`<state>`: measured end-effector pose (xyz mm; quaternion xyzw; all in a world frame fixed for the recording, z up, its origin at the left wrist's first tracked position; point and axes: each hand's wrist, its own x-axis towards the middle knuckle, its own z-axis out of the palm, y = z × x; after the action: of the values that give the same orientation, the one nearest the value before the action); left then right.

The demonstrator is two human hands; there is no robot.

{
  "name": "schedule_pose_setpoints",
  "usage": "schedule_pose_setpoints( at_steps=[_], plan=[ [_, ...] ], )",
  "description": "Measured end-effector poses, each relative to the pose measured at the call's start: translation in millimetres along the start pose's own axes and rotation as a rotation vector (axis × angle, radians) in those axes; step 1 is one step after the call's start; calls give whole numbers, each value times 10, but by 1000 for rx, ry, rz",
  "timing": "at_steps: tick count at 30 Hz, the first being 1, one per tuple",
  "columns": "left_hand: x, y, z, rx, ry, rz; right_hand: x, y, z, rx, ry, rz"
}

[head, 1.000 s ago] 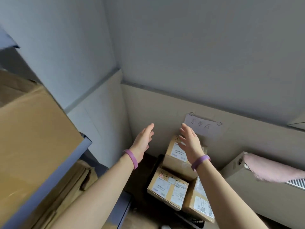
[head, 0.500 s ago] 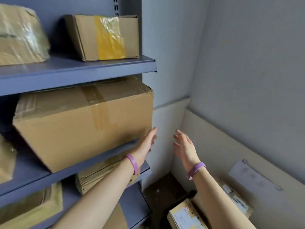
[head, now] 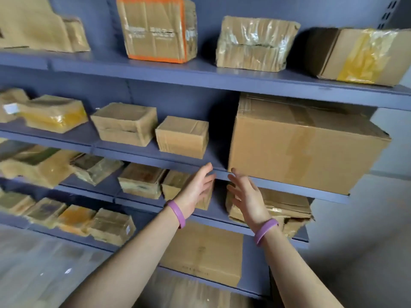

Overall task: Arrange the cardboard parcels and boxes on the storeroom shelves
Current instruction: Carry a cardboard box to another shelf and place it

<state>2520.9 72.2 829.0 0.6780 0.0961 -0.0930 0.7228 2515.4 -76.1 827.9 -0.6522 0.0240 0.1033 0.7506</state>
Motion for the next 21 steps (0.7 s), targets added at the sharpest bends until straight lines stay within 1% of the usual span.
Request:
schedule_pose_setpoints(
  at_steps=[4,10,17,21],
  plan=[
    [-359,23,-845,-44,195,34,118,99,797,-47,-180,6],
    [-1047,-7,-2231,-141,478,71,75,259,2352,-91,-432,14],
    [-1970,-197,-3898,-306,743,118,-412,560,4305,-141,-684,69],
    [-2467,-205,-4713,-321,866,144,-677,749,5286,-152,-773,84]
  ],
)
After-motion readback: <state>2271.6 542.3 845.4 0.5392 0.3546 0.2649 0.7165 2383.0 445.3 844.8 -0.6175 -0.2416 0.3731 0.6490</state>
